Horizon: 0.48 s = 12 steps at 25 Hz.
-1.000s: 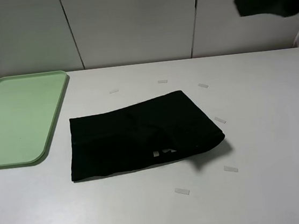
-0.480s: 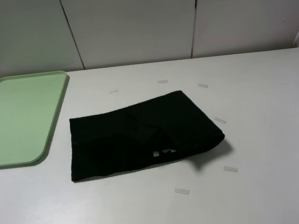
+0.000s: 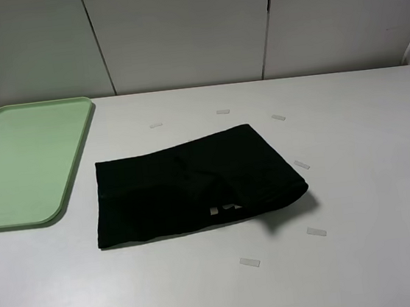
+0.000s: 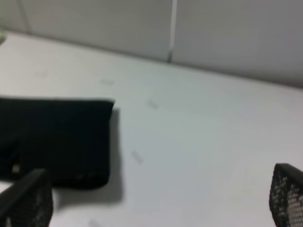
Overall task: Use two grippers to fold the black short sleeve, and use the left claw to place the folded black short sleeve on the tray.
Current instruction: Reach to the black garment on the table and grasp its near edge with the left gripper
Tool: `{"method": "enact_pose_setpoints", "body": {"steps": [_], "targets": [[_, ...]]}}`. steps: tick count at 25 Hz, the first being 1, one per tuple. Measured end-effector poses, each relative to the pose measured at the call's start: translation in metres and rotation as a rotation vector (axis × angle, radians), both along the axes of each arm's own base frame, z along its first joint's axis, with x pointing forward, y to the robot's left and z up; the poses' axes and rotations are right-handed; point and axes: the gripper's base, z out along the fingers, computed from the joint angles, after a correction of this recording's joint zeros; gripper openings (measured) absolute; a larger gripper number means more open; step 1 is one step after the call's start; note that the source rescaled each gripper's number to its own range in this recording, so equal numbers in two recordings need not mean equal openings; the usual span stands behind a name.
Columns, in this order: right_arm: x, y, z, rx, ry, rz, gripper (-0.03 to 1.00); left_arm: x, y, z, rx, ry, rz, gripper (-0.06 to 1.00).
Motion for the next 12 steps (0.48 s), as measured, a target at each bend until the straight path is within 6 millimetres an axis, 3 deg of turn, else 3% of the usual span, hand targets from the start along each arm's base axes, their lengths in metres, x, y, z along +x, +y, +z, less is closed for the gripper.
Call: {"method": "enact_pose_setpoints", "body": {"steps": [6,12], "targets": [[-0.006,0.004,-0.049,0.025,0.001,0.063,1.0,0.0,0.0,0.0,0.0,0.0,0.0,1.0],[-0.007,0.009,-0.067,0.042,0.013,0.108,1.0,0.0,0.0,0.0,0.0,0.0,0.0,1.0]]}}
